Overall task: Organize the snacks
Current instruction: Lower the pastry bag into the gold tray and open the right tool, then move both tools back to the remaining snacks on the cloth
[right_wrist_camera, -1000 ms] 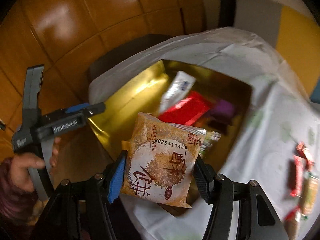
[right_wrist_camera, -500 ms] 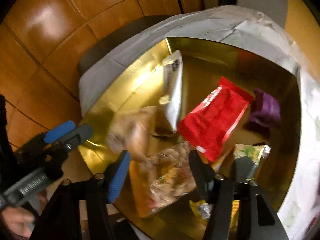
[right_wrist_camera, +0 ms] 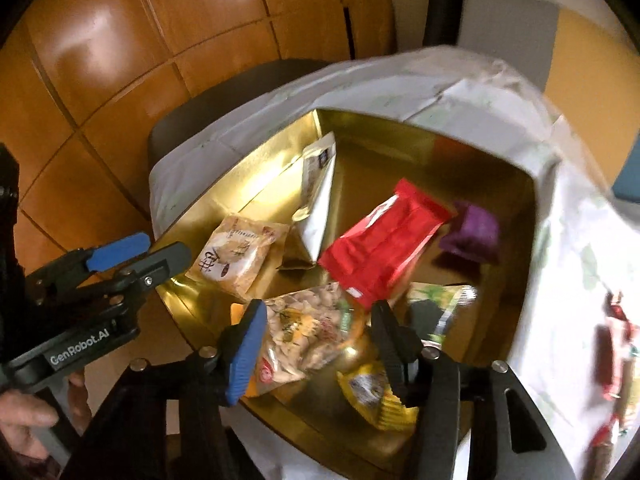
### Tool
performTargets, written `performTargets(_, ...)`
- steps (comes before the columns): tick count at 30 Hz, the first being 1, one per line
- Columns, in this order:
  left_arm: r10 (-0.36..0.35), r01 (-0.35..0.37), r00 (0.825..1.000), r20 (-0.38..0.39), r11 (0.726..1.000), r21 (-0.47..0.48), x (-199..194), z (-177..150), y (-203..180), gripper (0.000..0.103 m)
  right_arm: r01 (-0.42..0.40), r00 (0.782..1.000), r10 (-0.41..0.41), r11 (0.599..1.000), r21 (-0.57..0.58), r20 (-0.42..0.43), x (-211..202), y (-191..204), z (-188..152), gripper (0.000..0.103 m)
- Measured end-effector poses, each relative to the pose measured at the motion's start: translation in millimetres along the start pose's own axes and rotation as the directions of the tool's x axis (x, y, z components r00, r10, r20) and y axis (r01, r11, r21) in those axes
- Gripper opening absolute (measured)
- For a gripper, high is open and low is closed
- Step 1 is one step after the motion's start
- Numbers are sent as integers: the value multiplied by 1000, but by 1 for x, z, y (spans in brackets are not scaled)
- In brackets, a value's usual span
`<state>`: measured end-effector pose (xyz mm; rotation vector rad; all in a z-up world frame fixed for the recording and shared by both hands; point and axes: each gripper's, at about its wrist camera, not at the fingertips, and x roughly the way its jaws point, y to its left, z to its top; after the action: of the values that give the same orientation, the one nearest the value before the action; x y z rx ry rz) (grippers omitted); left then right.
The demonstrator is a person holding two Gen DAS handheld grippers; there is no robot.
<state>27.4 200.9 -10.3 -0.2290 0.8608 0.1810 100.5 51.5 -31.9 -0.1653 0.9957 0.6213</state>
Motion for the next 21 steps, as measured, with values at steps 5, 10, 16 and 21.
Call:
performTargets(5, -20, 20, 1000, 2, 998, 59, -5, -4, -21, 61, 46, 997, -46, 999, 11, 58, -25, -14, -7, 60)
performTargets(10, -52, 52, 999, -3, 991, 122, -8, -9, -45, 61, 100, 991, -102, 995, 26, 88, -50, -38, -23, 67)
performTargets(16, -89, 91, 996, -17, 977, 191, -12, -14, -74, 61, 166, 982, -171, 984, 71, 84, -73, -81, -46, 71)
performTargets(21, -118, 123, 992, -36, 960, 250, -13, -21, -97, 61, 236, 968, -244, 966, 103, 63, -92, -118, -66, 74)
